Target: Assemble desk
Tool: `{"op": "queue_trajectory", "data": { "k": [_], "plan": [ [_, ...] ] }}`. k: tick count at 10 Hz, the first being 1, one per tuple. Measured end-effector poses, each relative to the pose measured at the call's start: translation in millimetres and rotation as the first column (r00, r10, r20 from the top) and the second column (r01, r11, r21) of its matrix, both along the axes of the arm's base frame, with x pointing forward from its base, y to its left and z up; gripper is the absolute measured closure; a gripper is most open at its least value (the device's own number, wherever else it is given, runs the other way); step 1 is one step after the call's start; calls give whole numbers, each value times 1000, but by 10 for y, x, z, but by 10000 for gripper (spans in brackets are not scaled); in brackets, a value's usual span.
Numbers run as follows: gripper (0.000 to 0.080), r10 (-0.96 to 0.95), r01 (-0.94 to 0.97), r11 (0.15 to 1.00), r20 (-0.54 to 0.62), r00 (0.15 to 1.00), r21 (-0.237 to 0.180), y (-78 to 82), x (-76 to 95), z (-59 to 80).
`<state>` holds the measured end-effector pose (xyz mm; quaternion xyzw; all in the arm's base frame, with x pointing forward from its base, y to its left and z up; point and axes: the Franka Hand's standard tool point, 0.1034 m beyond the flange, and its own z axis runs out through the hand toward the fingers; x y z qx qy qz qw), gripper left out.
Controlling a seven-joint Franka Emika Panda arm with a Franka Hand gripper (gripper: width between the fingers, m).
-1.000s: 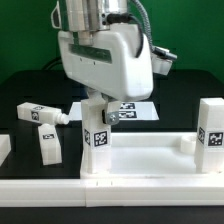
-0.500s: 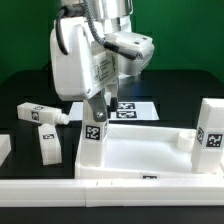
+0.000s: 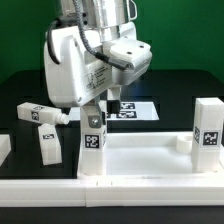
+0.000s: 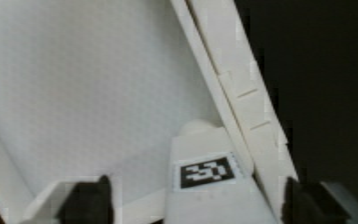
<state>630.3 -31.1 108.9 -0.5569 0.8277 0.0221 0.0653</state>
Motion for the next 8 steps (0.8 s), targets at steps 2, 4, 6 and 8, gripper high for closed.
{"op": "queue_trajectory", "data": {
  "k": [2, 4, 6, 8],
  "plan": [
    [163, 43, -43, 999, 2, 999, 22, 180, -96, 171],
    [152, 107, -105, 993, -32, 994, 62, 400, -213, 389],
    [151, 103, -100, 993, -36, 994, 60, 386, -216, 336],
    [151, 104, -101, 993, -36, 994, 60, 392, -217, 332]
  ]
}}
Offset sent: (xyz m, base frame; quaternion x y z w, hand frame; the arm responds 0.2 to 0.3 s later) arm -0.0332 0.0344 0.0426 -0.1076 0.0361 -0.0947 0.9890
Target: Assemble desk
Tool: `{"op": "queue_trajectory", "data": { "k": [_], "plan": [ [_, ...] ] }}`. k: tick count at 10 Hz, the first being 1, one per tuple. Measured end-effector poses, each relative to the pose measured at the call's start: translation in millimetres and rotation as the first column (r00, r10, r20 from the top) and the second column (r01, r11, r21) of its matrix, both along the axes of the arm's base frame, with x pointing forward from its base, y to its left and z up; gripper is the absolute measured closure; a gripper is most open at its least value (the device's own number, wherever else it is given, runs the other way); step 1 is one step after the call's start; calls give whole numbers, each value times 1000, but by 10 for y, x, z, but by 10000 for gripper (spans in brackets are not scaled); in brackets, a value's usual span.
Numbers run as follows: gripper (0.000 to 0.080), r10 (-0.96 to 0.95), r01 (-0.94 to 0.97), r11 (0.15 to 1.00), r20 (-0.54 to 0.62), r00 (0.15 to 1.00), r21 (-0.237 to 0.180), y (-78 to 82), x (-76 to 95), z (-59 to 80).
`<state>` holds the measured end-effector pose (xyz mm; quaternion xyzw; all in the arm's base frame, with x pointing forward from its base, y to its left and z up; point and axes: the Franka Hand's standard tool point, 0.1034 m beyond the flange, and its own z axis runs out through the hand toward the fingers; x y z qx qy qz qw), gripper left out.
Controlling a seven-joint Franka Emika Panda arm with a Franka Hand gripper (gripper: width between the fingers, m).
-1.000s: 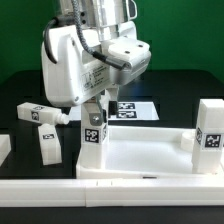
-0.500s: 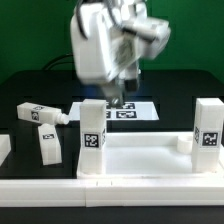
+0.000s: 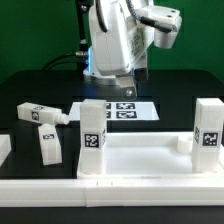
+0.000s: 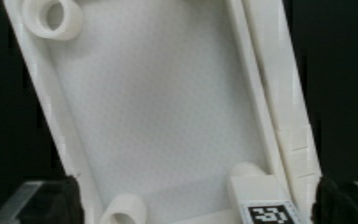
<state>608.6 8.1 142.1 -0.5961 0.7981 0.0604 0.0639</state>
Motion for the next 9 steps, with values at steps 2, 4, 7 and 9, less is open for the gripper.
{"op": "queue_trajectory", "data": {
  "k": [2, 4, 7, 9],
  "plan": [
    [151, 41, -41, 999, -10, 999, -1, 56, -105, -45],
    [151, 98, -98, 995, -33, 995, -15, 94, -479, -269],
    [151, 108, -110, 994, -70, 992, -28, 211, -608, -422],
    [151, 109, -111, 993, -73, 991, -29, 215, -618, -440]
  ]
}}
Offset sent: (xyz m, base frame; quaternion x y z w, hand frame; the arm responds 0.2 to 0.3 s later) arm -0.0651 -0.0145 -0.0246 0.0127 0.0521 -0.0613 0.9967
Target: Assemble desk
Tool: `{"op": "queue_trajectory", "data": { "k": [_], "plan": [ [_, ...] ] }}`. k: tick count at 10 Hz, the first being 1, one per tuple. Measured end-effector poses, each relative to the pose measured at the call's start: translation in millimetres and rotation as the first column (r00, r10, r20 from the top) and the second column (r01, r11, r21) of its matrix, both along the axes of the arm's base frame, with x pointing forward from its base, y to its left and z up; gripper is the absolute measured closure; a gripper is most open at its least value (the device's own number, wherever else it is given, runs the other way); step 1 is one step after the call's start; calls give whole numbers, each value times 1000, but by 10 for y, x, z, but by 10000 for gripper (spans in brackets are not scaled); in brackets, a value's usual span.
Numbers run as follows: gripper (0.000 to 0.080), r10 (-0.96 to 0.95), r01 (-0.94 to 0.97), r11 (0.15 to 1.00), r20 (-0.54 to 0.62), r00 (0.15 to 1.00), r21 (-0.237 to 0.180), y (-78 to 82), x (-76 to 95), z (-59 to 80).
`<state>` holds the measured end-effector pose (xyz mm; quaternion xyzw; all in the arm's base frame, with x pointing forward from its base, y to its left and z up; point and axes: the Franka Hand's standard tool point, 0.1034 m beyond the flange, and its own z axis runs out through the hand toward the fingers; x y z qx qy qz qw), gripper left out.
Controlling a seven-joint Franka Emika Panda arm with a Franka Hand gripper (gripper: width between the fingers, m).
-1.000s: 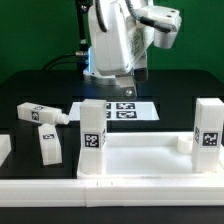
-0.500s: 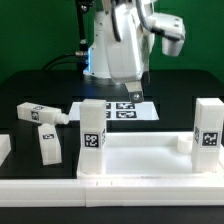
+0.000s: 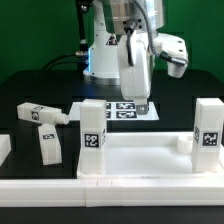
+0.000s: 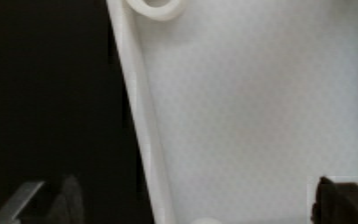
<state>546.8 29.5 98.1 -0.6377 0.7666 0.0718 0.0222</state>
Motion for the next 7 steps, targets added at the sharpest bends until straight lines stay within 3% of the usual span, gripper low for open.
{"op": "queue_trajectory", "data": {
  "k": [1, 3, 7],
  "plan": [
    [151, -2, 2, 1000, 9, 1000, -8, -8, -6, -38],
    [151, -2, 5, 998, 46, 999, -63, -13, -214, -368],
    [151, 33, -20, 989, 84, 996, -144, 79, -336, -803]
  ]
}}
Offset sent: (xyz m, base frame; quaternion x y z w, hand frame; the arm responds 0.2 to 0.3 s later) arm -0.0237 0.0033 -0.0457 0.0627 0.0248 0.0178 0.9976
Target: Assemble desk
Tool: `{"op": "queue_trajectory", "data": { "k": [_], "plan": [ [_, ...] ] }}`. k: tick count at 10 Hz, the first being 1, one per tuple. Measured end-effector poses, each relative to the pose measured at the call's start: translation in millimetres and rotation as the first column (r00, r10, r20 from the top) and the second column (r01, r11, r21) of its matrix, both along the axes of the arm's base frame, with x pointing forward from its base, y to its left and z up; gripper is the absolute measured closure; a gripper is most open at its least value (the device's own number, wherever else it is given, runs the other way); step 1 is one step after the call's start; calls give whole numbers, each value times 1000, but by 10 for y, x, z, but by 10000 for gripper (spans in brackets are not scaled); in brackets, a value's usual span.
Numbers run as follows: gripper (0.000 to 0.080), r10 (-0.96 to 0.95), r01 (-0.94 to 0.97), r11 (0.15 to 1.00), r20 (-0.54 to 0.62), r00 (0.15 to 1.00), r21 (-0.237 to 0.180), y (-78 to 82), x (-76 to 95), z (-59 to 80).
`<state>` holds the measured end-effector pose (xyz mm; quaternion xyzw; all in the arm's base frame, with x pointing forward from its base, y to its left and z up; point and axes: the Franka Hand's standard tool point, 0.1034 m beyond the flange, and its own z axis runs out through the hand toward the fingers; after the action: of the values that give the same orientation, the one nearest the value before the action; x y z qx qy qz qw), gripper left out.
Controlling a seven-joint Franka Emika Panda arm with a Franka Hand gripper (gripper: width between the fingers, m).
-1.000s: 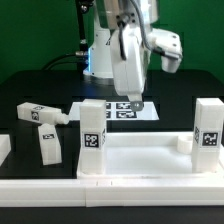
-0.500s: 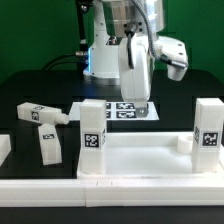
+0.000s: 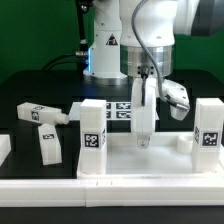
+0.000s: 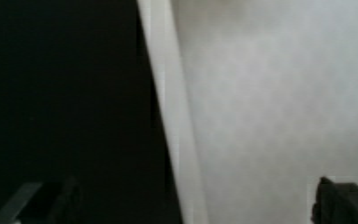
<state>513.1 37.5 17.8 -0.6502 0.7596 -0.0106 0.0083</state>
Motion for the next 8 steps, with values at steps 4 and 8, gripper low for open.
{"op": "queue_trajectory", "data": {
  "k": [4, 8],
  "plan": [
    [151, 13, -13, 1000, -21, 1000, -7, 31, -48, -107],
    [562, 19, -19, 1000, -21, 1000, -7, 30, -50, -110]
  ]
}}
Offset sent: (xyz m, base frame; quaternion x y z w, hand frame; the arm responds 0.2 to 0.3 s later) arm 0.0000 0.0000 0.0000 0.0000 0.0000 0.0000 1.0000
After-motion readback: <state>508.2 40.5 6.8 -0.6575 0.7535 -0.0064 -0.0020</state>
